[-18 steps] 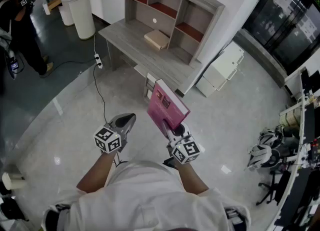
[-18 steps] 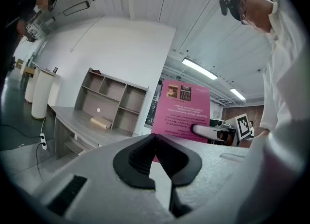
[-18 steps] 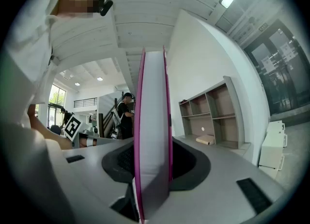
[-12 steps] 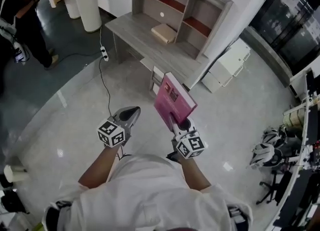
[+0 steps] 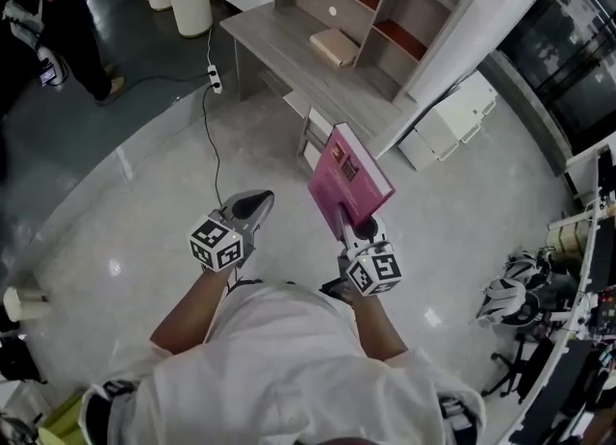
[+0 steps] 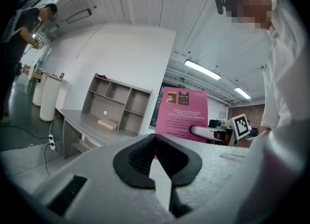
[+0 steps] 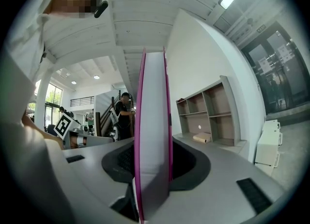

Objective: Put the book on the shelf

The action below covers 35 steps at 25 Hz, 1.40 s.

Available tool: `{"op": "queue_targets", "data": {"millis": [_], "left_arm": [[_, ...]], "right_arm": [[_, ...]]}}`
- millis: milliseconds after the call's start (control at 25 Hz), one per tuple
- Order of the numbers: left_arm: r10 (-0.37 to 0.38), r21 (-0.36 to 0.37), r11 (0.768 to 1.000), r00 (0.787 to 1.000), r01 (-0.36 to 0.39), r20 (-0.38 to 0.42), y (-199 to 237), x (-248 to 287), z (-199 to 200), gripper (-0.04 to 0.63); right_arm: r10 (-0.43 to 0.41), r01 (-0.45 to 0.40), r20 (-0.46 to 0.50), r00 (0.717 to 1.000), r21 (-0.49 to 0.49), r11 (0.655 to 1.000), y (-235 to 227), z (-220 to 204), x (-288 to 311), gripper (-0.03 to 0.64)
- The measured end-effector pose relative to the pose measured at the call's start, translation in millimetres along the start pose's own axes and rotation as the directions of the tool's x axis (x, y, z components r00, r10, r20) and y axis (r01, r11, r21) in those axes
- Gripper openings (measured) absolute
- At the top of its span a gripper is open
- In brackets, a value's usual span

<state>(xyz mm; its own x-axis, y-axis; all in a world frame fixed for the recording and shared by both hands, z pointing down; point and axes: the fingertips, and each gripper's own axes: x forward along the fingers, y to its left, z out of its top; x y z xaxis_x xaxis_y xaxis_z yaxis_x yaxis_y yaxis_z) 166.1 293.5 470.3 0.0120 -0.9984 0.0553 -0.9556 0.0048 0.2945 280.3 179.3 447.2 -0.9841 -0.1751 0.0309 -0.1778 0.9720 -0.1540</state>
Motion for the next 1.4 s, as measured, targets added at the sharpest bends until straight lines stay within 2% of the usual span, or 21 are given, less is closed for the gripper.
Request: {"op": "queue_targets", "data": {"millis": [160,280,360,560,800,960,1240,1400], "left_arm": [[0.073,0.029,0.997,0.997,-0.073,0.001,11,-11,-2,0.009],[0.167,0.082,0.983,0.986,-0.166,0.002,19,-20,-2,0.009],[0.214,0.093,0.972,0.977,-0.214,0.004,20,-26,-2,0.009],[0.293,0.108,0.951,0.956,-0.291,-0.002,21,-32,-5,0.009],[0.329,0.103,0.94,0.944,-0.325,-0.031,14,-26,-14,0.009],[0.32,0.102,0.944,0.947,-0.315,-0.035,4,-17,-22,0.009],[0.279,0.093,0.957,0.96,-0.275,-0.03,-13,-8,-23,0.009],[0.297,0.091,0.952,0.954,-0.293,-0.036,-13,-12,-22,0.009]], "right_arm": [[-0.027,0.027,0.016,0.999,0.012,1.0,-4,1,0,0.146],[-0.074,0.073,-0.009,0.997,-0.033,0.997,-10,-3,-3,0.146],[-0.099,0.098,-0.023,0.995,-0.046,0.994,-13,-5,-9,0.146],[-0.144,0.142,-0.043,0.989,-0.043,0.989,-24,-14,-23,0.146],[-0.134,0.134,-0.007,0.991,-0.029,0.991,-40,-8,-43,0.146],[-0.124,0.124,0.004,0.992,-0.066,0.99,-49,-7,-52,0.146],[-0.095,0.096,0.018,0.995,-0.043,0.994,-52,-7,-58,0.146],[-0.08,0.081,0.024,0.996,-0.036,0.996,-50,-6,-57,0.146]]}}
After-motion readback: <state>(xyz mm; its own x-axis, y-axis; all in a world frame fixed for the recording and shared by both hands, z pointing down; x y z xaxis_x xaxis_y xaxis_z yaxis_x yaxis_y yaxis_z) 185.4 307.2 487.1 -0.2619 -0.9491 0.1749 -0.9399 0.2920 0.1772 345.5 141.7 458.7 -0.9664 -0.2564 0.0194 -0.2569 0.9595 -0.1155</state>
